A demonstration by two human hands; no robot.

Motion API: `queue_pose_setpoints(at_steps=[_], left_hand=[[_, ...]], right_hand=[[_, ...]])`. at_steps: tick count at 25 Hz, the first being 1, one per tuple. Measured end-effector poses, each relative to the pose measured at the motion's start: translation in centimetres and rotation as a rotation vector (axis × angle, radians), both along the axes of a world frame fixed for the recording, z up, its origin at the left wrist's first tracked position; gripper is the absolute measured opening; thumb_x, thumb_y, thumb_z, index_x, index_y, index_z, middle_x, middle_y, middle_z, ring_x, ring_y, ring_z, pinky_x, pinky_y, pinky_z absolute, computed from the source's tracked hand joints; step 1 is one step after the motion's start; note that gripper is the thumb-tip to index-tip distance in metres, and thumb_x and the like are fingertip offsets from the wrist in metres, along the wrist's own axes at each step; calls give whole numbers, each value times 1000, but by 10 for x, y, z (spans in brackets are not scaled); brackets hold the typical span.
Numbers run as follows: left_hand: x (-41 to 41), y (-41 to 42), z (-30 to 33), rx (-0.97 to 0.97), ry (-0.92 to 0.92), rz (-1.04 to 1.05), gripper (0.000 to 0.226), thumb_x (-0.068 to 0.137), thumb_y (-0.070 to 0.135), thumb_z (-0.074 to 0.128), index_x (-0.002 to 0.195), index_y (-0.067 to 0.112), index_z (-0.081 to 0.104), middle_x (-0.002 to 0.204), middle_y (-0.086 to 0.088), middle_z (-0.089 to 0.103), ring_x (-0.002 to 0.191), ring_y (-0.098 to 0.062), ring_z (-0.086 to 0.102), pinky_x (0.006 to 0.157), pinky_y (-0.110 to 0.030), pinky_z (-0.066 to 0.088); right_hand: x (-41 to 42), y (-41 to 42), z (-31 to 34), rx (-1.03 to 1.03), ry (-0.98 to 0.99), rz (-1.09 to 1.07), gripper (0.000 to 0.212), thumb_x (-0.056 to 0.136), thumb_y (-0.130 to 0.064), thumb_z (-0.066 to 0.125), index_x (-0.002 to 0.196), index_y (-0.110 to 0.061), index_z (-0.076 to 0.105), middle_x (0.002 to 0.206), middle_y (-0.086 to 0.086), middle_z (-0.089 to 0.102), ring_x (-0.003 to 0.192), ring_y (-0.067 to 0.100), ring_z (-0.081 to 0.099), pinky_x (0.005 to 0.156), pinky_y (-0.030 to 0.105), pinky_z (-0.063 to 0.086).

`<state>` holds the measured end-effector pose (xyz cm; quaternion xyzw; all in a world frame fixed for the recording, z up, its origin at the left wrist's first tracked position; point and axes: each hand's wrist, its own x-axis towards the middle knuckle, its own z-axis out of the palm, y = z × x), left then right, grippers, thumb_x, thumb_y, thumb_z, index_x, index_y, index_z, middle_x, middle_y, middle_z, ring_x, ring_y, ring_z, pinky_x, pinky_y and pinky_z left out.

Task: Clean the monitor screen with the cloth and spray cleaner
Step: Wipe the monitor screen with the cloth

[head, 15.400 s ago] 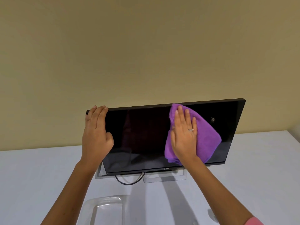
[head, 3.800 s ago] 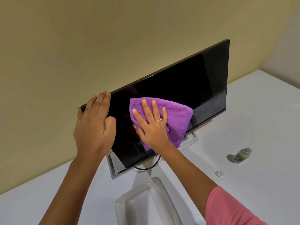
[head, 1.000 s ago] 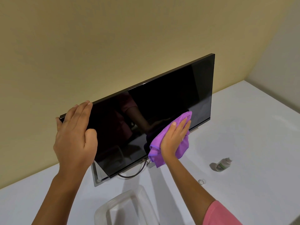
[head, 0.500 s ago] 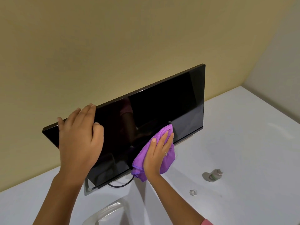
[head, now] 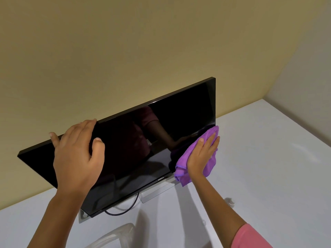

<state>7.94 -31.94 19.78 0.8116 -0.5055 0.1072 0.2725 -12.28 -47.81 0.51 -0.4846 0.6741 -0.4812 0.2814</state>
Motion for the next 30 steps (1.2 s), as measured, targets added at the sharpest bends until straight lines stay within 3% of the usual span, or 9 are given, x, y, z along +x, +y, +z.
queue_pose_setpoints(at_steps=[10, 15, 19, 25, 30], left_hand=[[7, -2, -6, -9, -13, -10, 54, 82, 23, 32, 129, 9, 55, 127, -12, 60, 122, -29, 48, 116, -50, 0], [7, -2, -9, -6, -37, -2, 53, 82, 21, 33, 129, 9, 54, 127, -12, 60, 121, -29, 48, 116, -53, 2], [10, -3, -11, -11, -43, -1, 54, 81, 21, 33, 128, 8, 55, 126, -13, 60, 121, -30, 48, 115, -54, 2], [7, -2, -13, -2, -87, -11, 55, 80, 20, 32, 129, 7, 53, 125, -13, 60, 119, -30, 48, 114, -58, 6], [10, -2, -13, -3, -82, -19, 55, 79, 19, 32, 129, 9, 53, 126, -12, 59, 121, -28, 47, 115, -56, 6]], right_hand=[[-7, -9, 8, -79, 35, 10, 57, 100, -42, 22, 152, -19, 17, 158, 9, 20, 143, 31, 25, 111, 43, 34], [3, -32, 55, -339, -14, 123, 50, 103, -36, 29, 150, -20, 26, 159, 8, 17, 146, 23, 19, 115, 30, 27], [15, -54, 91, -540, 51, 234, 49, 103, -31, 35, 147, -12, 32, 158, 19, 13, 148, 25, 11, 120, 36, 17], [13, -53, 76, -399, 215, 193, 64, 98, -55, 28, 152, -28, 9, 161, 9, 7, 149, 26, 2, 118, 52, 6], [2, -27, 21, -136, 27, 91, 68, 94, -65, 16, 152, -30, 1, 162, 1, 6, 148, 25, 8, 117, 56, 18]])
